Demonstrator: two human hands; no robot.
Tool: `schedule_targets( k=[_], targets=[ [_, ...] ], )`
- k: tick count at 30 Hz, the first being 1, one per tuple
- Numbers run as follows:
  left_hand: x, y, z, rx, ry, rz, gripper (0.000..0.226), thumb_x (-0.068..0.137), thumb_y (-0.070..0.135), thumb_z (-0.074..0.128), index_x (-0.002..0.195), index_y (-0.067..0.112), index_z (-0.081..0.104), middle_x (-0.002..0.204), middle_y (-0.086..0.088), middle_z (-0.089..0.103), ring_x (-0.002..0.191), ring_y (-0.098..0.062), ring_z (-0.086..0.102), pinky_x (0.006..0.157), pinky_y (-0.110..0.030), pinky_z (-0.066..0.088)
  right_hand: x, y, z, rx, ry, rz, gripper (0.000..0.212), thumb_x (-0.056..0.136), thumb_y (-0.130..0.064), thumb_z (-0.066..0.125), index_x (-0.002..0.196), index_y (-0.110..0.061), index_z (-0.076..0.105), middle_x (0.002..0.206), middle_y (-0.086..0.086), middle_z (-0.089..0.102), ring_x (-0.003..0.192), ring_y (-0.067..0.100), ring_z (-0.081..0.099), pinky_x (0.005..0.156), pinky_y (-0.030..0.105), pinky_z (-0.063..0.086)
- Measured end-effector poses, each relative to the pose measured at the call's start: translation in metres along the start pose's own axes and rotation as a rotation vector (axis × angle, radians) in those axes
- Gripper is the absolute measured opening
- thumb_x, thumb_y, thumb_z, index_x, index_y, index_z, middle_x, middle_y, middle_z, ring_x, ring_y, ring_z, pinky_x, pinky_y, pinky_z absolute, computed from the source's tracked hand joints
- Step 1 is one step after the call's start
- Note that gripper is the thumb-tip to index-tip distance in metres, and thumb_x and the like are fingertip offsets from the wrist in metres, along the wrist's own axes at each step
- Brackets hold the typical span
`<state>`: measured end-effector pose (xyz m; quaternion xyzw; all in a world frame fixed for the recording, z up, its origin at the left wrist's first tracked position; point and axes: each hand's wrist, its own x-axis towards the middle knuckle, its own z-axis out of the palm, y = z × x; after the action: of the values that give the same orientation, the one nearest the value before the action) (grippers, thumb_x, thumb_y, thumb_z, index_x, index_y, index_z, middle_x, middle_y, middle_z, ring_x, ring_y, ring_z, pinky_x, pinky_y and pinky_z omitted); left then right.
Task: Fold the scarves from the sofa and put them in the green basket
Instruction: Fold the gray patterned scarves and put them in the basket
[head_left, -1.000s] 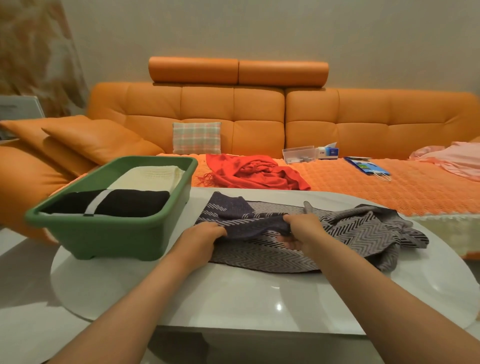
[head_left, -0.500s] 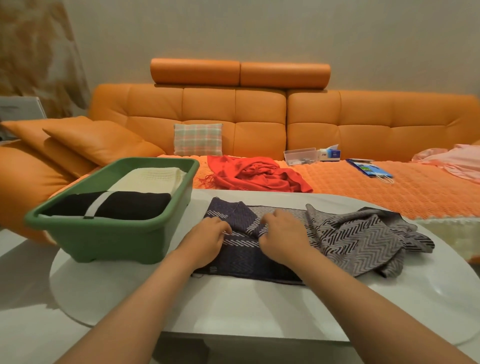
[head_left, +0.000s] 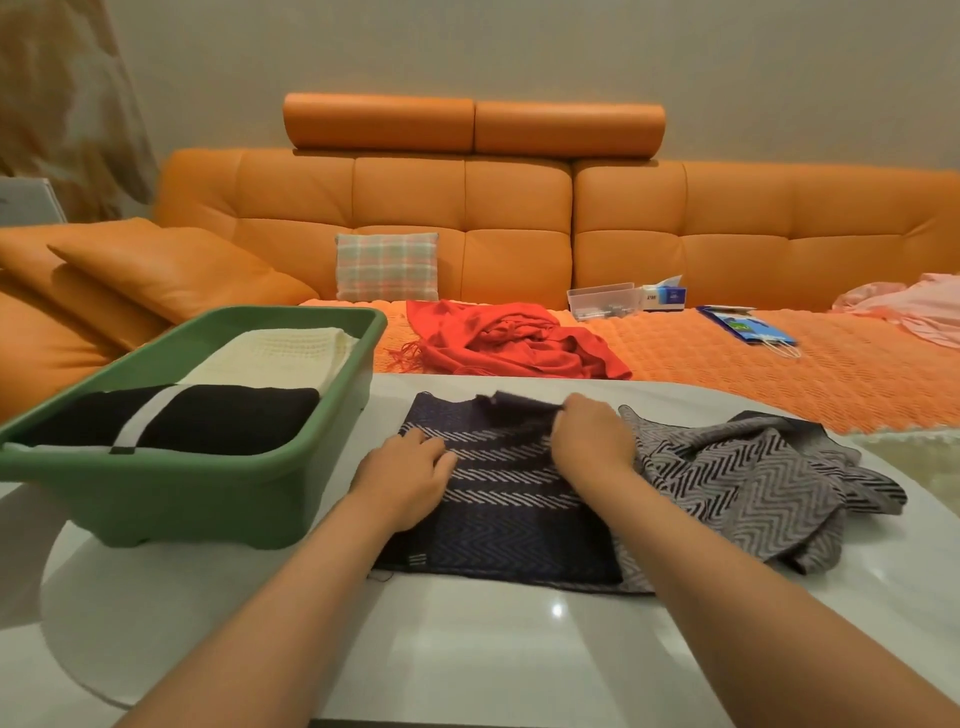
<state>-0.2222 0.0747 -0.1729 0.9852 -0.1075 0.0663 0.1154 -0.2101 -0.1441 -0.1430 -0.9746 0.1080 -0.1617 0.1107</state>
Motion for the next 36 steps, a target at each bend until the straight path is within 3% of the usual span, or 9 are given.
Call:
schedule_targets(
  k=[3,7,11,15,21,25,28,33,36],
  targets=[
    [0.021,0.009,-0.002,0.178,0.015,-0.033,0.038,0.103,0.040,0.030,0.109,0.017,0.059,0.116,-0.006,0.060,0.108,-0.028,0.056,0.084,-0.040,0.043,0.013,0.025,-0.003,0.042,-0.181,0.193,0.027,0.095,-0.014,0.053,0.121,-0.008,0.059,0.138,0.015,0.055,0.115,0.033,0.060,0.082,0.040,0.048],
    [0.046,0.011,0.007,0.179,0.075,0.024,0.026,0.100,0.034,0.039,0.116,0.018,0.053,0.121,-0.006,0.056,0.112,-0.027,0.050,0.091,-0.042,0.043,0.020,0.039,0.010,0.059,-0.270,0.192,0.035,0.096,-0.020,0.045,0.126,-0.008,0.058,0.163,0.007,0.024,0.130,0.028,0.052,0.086,0.038,0.044],
    [0.061,0.004,0.020,0.090,-0.071,0.068,0.054,0.099,0.053,0.037,0.150,0.032,0.034,0.158,-0.001,0.030,0.146,-0.025,0.024,0.116,-0.045,0.024,0.024,0.030,0.016,0.126,-0.252,0.159,0.039,0.095,-0.033,0.046,0.124,-0.011,0.060,0.143,0.012,0.052,0.132,0.031,0.048,0.083,0.037,0.040],
    [0.060,-0.001,0.034,0.092,-0.309,0.059,0.071,0.092,0.076,0.023,0.154,0.049,0.003,0.166,0.002,-0.005,0.152,-0.026,-0.008,0.122,-0.049,-0.002,0.023,0.029,0.023,0.127,-0.270,0.076,0.041,0.092,-0.027,0.054,0.133,-0.021,0.055,0.132,0.004,0.061,0.120,0.027,0.058,0.086,0.037,0.048],
    [0.050,0.001,0.032,0.131,-0.197,0.090,0.071,0.092,0.075,0.025,0.155,0.045,0.009,0.166,0.001,0.001,0.153,-0.025,-0.001,0.122,-0.048,0.000,0.012,0.030,0.014,0.112,-0.259,0.058,0.045,0.099,-0.036,0.049,0.138,-0.014,0.044,0.130,0.009,0.061,0.117,0.031,0.058,0.088,0.041,0.047],
    [0.031,0.006,0.023,0.136,-0.036,0.282,0.056,0.099,0.055,0.039,0.152,0.038,0.030,0.162,0.003,0.022,0.148,-0.018,0.020,0.120,-0.039,0.017,-0.007,0.030,0.004,0.064,-0.320,0.046,0.052,0.096,-0.042,0.043,0.139,-0.013,0.040,0.131,0.011,0.059,0.116,0.033,0.058,0.092,0.043,0.046],
    [0.008,0.003,0.023,0.066,-0.078,0.355,0.053,0.099,0.055,0.040,0.149,0.038,0.038,0.159,0.005,0.030,0.145,-0.014,0.027,0.118,-0.037,0.024,-0.030,0.029,-0.004,0.000,-0.351,-0.023,0.052,0.095,-0.038,0.044,0.140,-0.014,0.036,0.129,0.012,0.060,0.116,0.033,0.058,0.088,0.042,0.045],
    [-0.026,-0.014,0.016,0.095,-0.205,0.310,0.093,0.073,0.092,0.007,0.153,0.047,0.017,0.165,0.010,0.011,0.151,-0.013,0.010,0.123,-0.039,0.012,-0.053,0.029,-0.015,0.165,-0.351,-0.085,0.037,0.098,-0.020,0.048,0.134,-0.017,0.039,0.120,0.012,0.063,0.106,0.031,0.060,0.088,0.041,0.050],
    [-0.047,-0.024,0.010,0.114,-0.289,0.272,0.092,0.065,0.094,0.001,0.150,0.057,-0.002,0.164,0.014,-0.004,0.152,-0.014,-0.007,0.123,-0.041,-0.001,-0.055,0.033,-0.026,0.384,-0.349,-0.007,0.022,0.100,-0.020,0.054,0.122,-0.017,0.052,0.128,0.007,0.060,0.112,0.025,0.056,0.089,0.032,0.046]
  ],
)
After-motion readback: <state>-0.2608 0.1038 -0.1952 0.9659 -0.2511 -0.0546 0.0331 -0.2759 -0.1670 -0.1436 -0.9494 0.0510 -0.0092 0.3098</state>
